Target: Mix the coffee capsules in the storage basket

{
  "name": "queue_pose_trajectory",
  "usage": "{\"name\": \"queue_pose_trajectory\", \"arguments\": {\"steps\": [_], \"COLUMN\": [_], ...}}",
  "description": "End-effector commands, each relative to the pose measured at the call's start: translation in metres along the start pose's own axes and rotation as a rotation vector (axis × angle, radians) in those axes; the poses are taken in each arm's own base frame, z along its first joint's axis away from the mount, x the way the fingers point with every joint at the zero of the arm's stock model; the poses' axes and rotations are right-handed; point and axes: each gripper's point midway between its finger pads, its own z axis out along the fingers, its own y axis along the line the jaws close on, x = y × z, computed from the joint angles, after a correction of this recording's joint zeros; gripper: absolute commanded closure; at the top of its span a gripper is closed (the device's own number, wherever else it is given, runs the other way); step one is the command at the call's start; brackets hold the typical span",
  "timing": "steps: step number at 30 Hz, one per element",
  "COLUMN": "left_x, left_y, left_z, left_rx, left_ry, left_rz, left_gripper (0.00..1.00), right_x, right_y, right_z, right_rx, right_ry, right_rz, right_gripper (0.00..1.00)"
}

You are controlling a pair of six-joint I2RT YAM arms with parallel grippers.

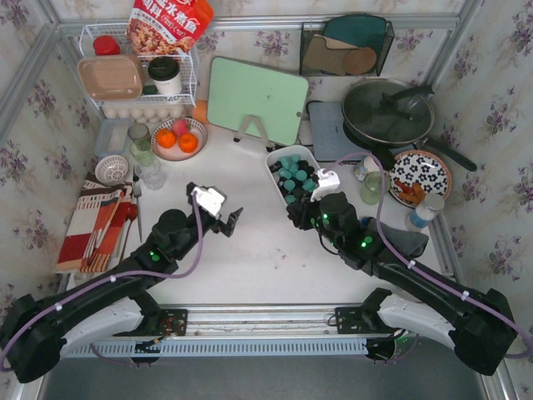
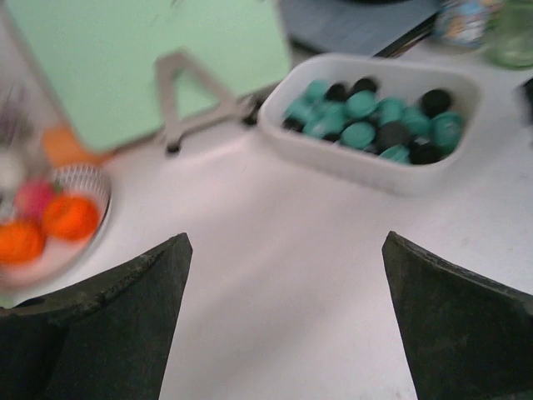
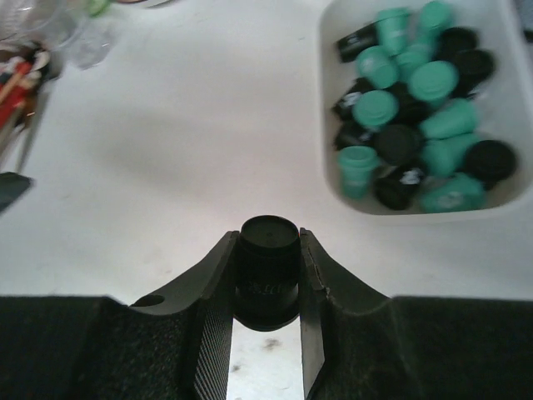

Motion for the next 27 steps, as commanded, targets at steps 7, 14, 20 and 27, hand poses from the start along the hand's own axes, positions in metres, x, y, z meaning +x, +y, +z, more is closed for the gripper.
{"name": "queue_pose_trajectory", "arguments": {"steps": [7,14,20,27], "left_x": [0.090,0.091,0.093,0.092], "left_y": [0.083,0.081,0.078,0.078], "left_z": [-0.094,-0.094,-0.090,-0.091], "left_rx": [-0.693,-0.687,-0.683,-0.688], "left_ry": [0.247,0.243,0.298,0.295], "left_rz": [-0.409,-0.449,-0.442,-0.457], "left_gripper": [0.00,0.00,0.01,0.01], "right_x": [-0.044,-0.036,-0.005,0.036], "right_y": [-0.056,-0.073,-0.086,-0.113], "right_z": [0.001,0.058,0.102,0.115], "right_rx": [0.278,0.288,0.241,0.270], "right_ry": [-0.220,-0.072,0.138,0.298], "right_rz": [-0.230,-0.299,-0.283,-0.214], "right_gripper": [1.00,1.00,1.00,1.00]}}
